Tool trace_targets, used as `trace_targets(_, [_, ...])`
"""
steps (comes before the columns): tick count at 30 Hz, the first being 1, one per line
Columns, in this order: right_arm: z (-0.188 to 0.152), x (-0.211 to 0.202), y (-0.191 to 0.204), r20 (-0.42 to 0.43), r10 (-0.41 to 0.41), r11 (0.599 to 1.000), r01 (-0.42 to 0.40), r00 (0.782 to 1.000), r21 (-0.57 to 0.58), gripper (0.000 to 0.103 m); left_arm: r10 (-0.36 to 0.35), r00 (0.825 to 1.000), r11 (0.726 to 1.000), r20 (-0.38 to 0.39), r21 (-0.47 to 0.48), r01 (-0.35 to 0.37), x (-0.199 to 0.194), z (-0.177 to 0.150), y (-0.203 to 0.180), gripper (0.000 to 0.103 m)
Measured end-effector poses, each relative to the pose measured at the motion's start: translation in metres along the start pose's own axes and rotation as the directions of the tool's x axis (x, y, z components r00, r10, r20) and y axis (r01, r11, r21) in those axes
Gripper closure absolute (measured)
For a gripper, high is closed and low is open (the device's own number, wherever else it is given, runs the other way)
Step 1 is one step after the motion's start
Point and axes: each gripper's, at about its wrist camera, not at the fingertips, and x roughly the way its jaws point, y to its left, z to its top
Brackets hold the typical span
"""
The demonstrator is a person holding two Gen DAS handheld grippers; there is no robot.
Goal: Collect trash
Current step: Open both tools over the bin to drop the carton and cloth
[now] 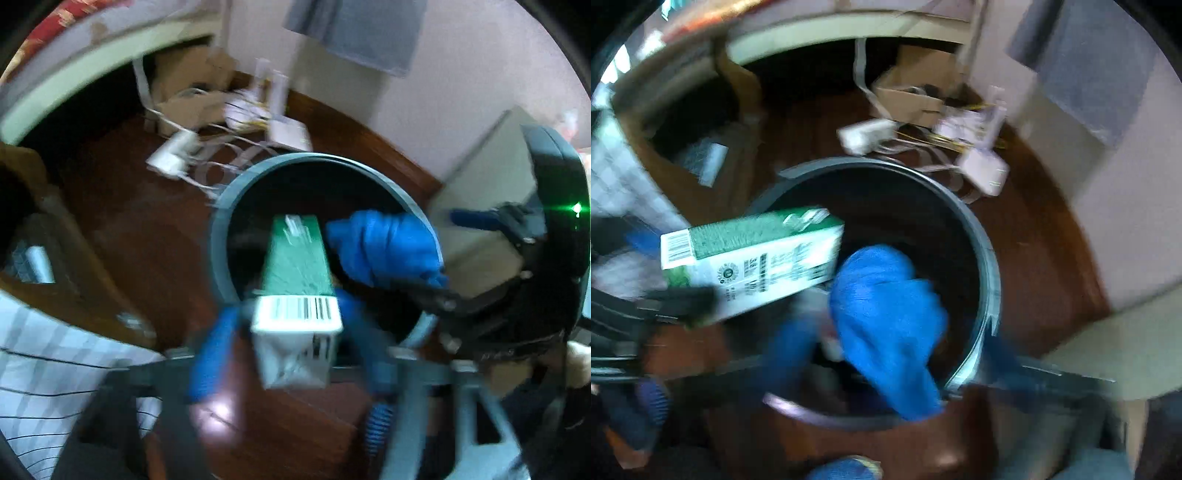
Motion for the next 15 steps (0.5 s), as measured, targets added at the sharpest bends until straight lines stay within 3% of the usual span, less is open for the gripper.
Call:
trace_targets(4, [0.002, 0.003, -0.025, -0.009, -0.049, 0.995, 0.05, 0.999, 0.092, 0.0, 0.093, 0.995, 0.995, 0.026, -0.034, -0.092, -0.009, -0.006, 0.013, 0.007])
trace_targets(15, [0.007, -0.03, -0.016, 0.071, -0.056, 0.99, 0.046, 0.996, 0.131, 0.0, 0.165, 0.978, 0.985, 0.125, -0.066, -0.158, -0.039, -0.003, 0.02, 0.006])
